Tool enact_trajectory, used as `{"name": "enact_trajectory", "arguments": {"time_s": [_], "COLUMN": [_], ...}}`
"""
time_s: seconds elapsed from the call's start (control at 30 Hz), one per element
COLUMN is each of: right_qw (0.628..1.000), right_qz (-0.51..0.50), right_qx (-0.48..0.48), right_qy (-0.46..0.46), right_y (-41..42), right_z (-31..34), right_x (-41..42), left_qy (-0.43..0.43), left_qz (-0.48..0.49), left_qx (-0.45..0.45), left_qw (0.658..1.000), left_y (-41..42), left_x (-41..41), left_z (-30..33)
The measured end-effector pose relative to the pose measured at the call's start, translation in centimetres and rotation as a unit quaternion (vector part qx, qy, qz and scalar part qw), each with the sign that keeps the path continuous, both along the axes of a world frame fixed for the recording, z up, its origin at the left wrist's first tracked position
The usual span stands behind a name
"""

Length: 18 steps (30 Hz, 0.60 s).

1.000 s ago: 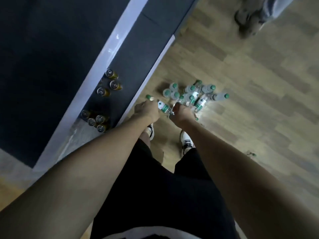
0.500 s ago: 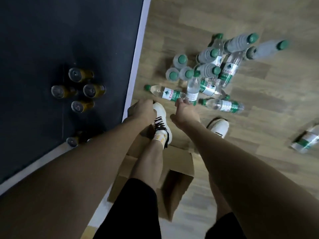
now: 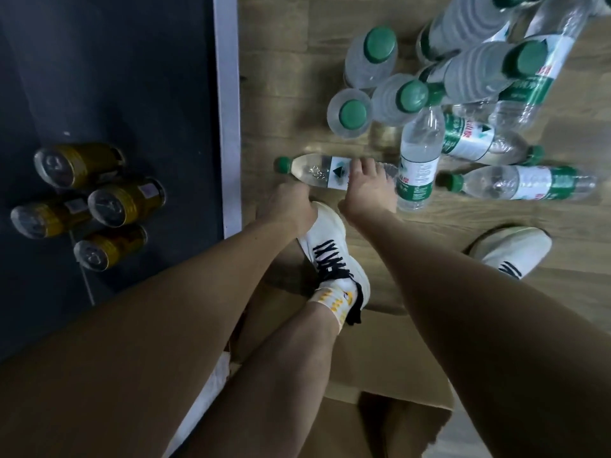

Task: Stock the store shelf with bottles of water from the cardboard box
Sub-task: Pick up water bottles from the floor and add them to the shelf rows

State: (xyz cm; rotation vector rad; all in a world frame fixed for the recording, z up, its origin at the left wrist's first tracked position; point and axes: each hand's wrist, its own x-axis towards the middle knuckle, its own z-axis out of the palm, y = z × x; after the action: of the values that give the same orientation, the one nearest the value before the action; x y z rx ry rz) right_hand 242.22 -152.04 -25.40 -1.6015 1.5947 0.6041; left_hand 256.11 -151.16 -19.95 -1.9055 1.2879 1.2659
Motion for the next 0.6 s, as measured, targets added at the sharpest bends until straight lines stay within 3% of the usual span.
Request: {"name": "enact_trajectory", "arguments": {"time_s": [0.17,0.3,0.43,0.6], "right_qw": [0.994,1.0,0.997,0.994], "right_qz": [0.083,0.026,-0.032,-0.035], "right_qx": [-0.05,-0.012,0.047,0.032], "right_qy": [0.047,0.006,-0.057,-0.095], "right_y": [-0.9,0.5,2.3,1.0], "right_z": [-4.8,-5.1,-0.7,8.8], "right_x": [1.7,1.2,-1.1,-2.8], "left_qy": [-0.005,-0.018,-0.014,-0.01], "left_qz": [-0.04,-0.066,-0.064,-0.019], "left_qx": [0.006,0.011,0.022,0.026], "left_qw": [0.999,0.998,0.998,0.999], "left_y": [0.9,1.8,2.6,1.8], "left_x": [1.1,1.0,0.1,-0.9], "left_z": [-4.8,-4.9,-1.4,6.2]}}
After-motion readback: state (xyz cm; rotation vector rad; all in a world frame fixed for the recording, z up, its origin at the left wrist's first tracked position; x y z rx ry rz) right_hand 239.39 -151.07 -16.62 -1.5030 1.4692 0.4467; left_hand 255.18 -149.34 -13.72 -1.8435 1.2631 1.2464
